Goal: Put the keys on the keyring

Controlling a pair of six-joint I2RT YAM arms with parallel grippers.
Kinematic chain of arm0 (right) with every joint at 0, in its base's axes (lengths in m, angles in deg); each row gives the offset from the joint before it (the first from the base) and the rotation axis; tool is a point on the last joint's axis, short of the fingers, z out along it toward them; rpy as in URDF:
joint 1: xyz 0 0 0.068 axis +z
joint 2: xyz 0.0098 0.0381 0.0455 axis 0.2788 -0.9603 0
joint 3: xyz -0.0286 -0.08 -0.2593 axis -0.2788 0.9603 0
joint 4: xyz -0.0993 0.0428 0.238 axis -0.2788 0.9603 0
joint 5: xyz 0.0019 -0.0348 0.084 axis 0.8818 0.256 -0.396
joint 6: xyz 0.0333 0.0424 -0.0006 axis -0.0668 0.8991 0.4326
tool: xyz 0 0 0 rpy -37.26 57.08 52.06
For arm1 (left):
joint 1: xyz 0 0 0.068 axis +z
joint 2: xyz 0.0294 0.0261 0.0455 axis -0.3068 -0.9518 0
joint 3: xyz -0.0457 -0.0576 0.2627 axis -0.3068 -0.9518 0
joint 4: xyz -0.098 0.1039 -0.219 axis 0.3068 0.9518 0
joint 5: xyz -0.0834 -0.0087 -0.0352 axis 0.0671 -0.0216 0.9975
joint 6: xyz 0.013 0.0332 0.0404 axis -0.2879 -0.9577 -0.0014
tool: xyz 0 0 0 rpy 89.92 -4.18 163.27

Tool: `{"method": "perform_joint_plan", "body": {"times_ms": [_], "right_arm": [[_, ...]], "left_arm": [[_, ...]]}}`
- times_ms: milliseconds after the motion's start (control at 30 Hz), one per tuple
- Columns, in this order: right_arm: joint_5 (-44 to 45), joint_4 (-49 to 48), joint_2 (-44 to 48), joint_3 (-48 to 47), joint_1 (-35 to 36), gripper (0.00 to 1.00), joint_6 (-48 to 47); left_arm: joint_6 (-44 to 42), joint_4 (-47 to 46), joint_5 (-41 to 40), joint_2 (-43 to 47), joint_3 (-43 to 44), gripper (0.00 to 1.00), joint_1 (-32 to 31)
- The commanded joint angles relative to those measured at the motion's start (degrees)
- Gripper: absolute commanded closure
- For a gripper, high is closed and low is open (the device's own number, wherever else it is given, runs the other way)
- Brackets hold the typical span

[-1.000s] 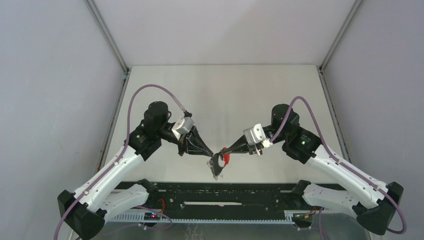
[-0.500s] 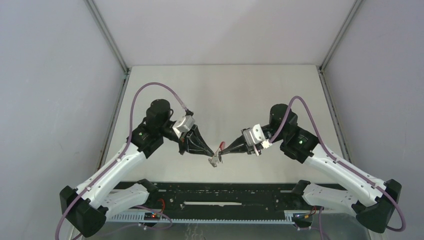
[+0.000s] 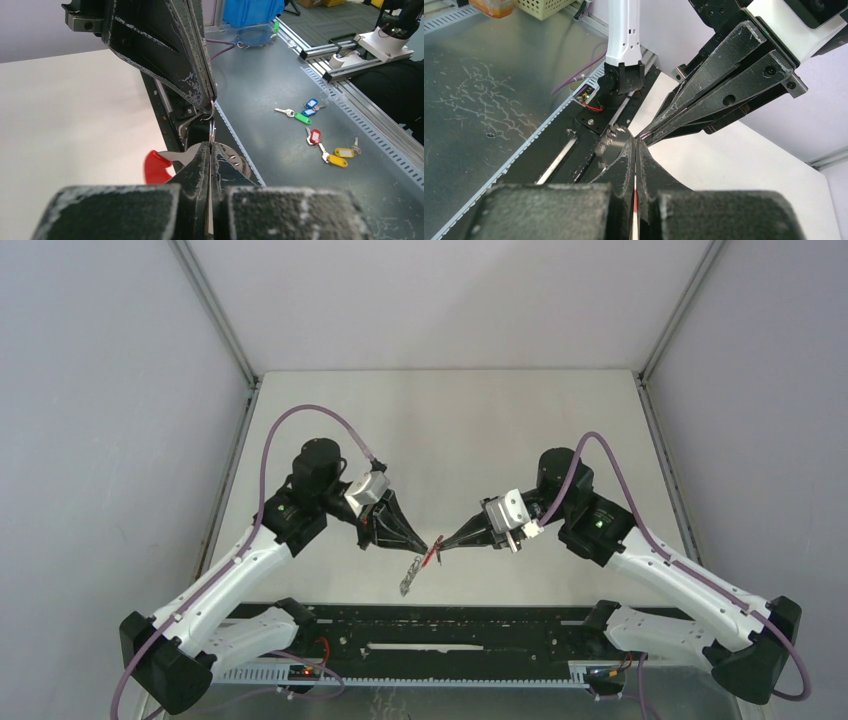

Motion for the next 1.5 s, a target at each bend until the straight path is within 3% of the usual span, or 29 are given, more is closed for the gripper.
{"method": "perform_joint_plan", "body": {"times_ms": [0, 800, 1467], "right_arm": [[-0.87, -2.59, -0.36, -2.53, 0.68, 1.0, 0.1], [-0.17, -0.46, -2.37, -4.29, 1.89, 1.0, -0.87], [-0.09, -4.75, -4.19, -4.3, 2.15, 1.0, 1.46]], "left_arm": [[1.2, -1.94, 1.45, 0.52, 3.64, 1.0, -0.36], [0.94, -2.65, 1.18, 1.88, 3.29, 1.0, -0.36], [0.33, -3.21, 1.25, 2.66, 2.51, 1.0, -0.8]]}}
